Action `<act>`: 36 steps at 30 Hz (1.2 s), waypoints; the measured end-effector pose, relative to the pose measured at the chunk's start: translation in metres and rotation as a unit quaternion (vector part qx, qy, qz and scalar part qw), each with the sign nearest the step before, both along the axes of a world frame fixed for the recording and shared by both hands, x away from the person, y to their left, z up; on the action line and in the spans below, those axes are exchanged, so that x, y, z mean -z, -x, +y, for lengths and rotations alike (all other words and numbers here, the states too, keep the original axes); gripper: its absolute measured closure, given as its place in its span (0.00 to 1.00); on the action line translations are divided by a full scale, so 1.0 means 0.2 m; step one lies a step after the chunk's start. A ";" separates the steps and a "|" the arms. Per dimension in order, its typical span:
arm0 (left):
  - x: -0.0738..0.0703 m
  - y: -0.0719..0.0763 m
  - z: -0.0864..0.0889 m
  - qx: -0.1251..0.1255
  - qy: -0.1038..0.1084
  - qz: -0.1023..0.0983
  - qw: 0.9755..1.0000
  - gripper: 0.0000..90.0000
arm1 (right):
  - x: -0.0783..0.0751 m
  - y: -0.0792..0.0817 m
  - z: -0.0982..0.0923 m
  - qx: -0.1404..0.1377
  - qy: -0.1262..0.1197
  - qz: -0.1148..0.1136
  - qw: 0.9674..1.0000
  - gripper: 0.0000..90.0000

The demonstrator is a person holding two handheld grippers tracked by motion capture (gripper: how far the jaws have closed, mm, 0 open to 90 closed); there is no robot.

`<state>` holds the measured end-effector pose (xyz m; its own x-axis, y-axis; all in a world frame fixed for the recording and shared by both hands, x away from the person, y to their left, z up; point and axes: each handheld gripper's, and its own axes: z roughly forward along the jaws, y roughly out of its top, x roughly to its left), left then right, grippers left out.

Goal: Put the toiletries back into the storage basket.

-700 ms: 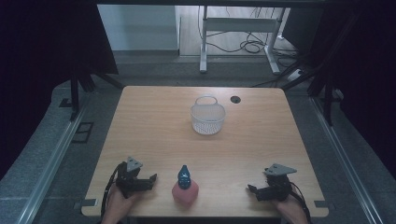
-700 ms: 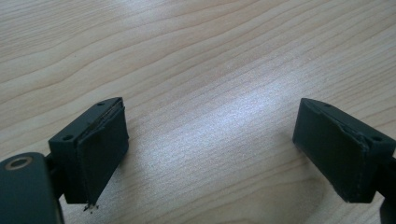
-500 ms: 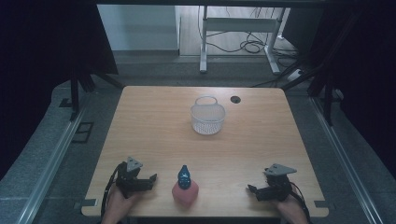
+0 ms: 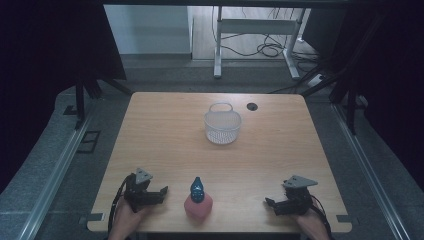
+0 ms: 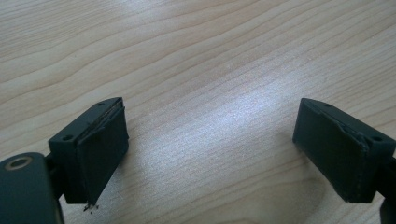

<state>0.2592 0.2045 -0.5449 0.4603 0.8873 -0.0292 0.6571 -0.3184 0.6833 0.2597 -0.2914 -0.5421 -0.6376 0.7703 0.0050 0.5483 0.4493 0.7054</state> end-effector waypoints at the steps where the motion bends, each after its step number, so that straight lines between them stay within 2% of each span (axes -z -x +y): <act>1: 0.00 0.00 0.00 0.000 0.000 0.000 1.000 0.11 | 0.00 0.00 0.00 0.002 0.001 0.001 1.000 0.02; 9: 0.00 0.00 0.00 0.000 0.000 0.000 1.000 0.11 | -0.01 0.01 0.00 0.001 0.000 0.008 1.000 0.03; 14: 0.00 0.00 0.00 0.001 -0.001 0.000 1.000 0.11 | -0.02 0.01 0.01 -0.010 -0.005 0.014 1.000 0.03; 20: 0.00 0.00 0.00 0.000 0.000 0.000 1.000 0.11 | -0.03 0.03 0.01 -0.019 -0.011 0.009 1.000 0.00; 36: 0.00 0.00 0.00 0.001 0.000 0.000 1.000 0.11 | -0.08 0.07 0.04 -0.032 -0.027 0.002 0.999 0.00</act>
